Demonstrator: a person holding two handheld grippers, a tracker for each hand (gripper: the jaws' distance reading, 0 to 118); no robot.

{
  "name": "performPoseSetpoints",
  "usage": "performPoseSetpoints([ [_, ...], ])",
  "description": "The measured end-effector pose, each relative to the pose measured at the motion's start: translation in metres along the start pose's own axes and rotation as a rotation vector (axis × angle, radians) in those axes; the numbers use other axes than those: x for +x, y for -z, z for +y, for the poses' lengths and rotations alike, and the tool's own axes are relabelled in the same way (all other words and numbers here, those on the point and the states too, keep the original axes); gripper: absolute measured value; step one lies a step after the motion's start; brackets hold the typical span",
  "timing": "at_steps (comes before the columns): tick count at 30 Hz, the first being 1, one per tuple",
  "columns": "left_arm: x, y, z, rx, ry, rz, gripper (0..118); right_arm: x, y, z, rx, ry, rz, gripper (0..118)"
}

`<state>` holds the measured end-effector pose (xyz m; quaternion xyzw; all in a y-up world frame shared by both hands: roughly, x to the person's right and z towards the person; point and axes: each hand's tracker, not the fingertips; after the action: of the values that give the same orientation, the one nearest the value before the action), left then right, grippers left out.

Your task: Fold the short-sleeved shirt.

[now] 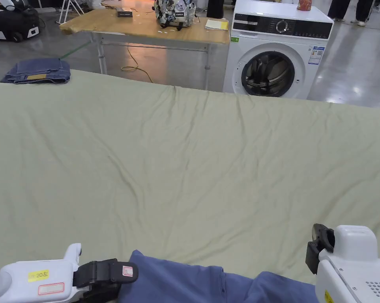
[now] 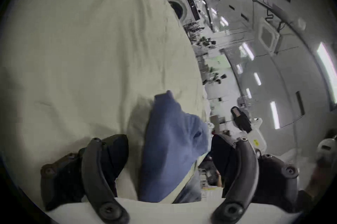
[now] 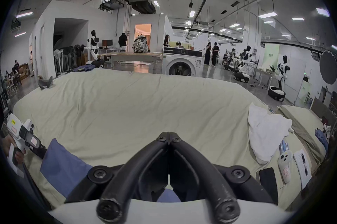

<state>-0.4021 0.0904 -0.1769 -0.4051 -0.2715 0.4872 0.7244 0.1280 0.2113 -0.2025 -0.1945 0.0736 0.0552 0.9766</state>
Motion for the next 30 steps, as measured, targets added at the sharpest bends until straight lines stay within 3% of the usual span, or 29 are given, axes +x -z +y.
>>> performPoseSetpoints([
  [1, -0.003, 0.008, 0.001, -0.041, -0.005, -0.03, 79, 0.0, 0.0, 0.0, -0.001, -0.002, -0.001, 0],
  [3, -0.005, 0.028, 0.001, -0.108, 0.0, -0.043, 38, -0.001, 0.001, 0.001, -0.003, 0.0, 0.0, 0],
  [4, -0.004, 0.036, 0.0, -0.124, 0.003, -0.017, 19, -0.001, 0.0, 0.001, -0.004, 0.001, 0.0, 0],
  [5, -0.001, 0.041, -0.002, -0.117, 0.03, 0.068, 7, -0.001, 0.0, 0.001, -0.004, 0.002, -0.001, 0],
  [7, 0.001, 0.04, -0.007, -0.088, 0.043, 0.096, 4, 0.0, 0.0, 0.001, -0.005, 0.004, -0.005, 0],
  [9, 0.003, 0.032, -0.01, -0.043, -0.016, 0.023, 3, 0.001, -0.001, 0.001, -0.007, 0.006, -0.006, 0],
  [19, 0.072, -0.021, -0.001, 0.03, 0.149, 0.064, 2, 0.008, -0.001, 0.001, -0.012, 0.01, -0.017, 0],
  [26, 0.123, -0.086, 0.021, 0.077, 0.235, 0.349, 2, 0.011, -0.001, 0.003, -0.004, 0.01, -0.015, 0],
  [30, 0.154, -0.092, 0.017, 0.056, 0.271, 0.392, 2, 0.009, 0.001, 0.004, -0.004, 0.01, -0.007, 0],
])
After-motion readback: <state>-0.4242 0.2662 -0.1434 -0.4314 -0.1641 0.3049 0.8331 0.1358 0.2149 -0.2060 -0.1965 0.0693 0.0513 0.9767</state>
